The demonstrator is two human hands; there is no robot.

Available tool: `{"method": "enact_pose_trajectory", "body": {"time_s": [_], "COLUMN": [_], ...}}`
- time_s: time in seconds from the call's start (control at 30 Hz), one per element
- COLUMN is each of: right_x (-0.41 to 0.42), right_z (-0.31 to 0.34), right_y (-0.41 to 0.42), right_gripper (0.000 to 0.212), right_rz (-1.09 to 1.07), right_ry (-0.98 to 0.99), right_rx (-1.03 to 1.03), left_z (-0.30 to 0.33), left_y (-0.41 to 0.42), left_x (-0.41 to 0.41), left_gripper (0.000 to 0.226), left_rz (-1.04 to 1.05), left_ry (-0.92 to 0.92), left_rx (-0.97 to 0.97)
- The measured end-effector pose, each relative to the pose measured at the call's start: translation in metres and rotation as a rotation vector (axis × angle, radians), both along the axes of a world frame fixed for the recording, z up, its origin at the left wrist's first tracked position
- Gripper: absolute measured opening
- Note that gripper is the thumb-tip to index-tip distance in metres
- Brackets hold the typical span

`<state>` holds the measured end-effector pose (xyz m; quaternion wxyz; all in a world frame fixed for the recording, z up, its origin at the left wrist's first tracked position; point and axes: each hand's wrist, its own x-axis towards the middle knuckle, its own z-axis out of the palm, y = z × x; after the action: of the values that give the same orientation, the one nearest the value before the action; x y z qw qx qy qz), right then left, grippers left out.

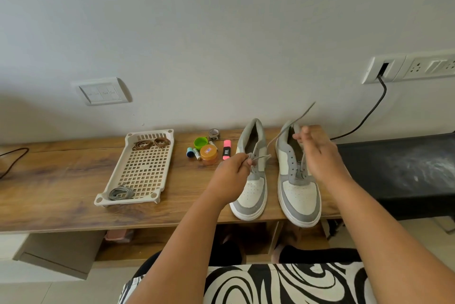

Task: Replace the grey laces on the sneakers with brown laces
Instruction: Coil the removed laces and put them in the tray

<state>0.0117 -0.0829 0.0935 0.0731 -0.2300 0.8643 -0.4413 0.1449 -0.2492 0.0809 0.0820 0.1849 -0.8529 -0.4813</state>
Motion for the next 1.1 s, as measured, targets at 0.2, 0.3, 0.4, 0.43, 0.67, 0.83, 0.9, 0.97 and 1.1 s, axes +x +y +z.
{"method": "enact_pose_trajectory", "body": {"time_s": [0.2, 0.3, 0.4, 0.43, 0.67, 0.83, 0.9, 0.97, 1.1], "right_x": [0.027, 0.038, 0.037, 0.037, 0.026, 0.005, -0.002, -0.005, 0.005], "right_z": [-0.006, -0.01, -0.01, -0.008, 0.011, 0.01, 0.005, -0.002, -0.003], "right_y": [-0.019, -0.027, -0.03, -0.03, -0.018, -0.01, -0.006, -0.004, -0.006], "right_gripper": [0.04, 0.044, 0.031, 0.019, 0.01, 0.045, 0.048, 0.054, 0.055], "right_rz": [0.317, 0.355, 0.304, 0.281, 0.178, -0.077, -0.188, -0.22, -0.041], "right_ry": [0.219, 0.096, -0.089, -0.13, -1.036, -1.021, -0.838, -0.596, -0.353], "right_rx": [0.024, -0.018, -0.132, -0.172, -0.984, -1.387, -1.215, -0.893, -0.483], "left_z": [0.004, 0.005, 0.003, 0.003, 0.008, 0.007, 0.006, 0.007, 0.012], "left_y": [0.005, 0.005, 0.003, 0.003, 0.006, 0.004, 0.002, 0.001, 0.0], "left_x": [0.0, 0.001, 0.001, 0.0, 0.001, 0.002, 0.002, 0.003, 0.004], "left_gripper": [0.026, 0.025, 0.024, 0.024, 0.029, 0.027, 0.028, 0.03, 0.031], "left_rz": [0.037, 0.05, 0.056, 0.055, 0.007, -0.001, -0.008, -0.025, -0.026], "left_ry": [-0.005, 0.018, 0.022, 0.018, 0.001, -0.075, -0.105, -0.113, -0.114], "left_rx": [0.187, 0.21, 0.173, 0.145, -0.01, 0.037, 0.141, 0.276, 0.508]}}
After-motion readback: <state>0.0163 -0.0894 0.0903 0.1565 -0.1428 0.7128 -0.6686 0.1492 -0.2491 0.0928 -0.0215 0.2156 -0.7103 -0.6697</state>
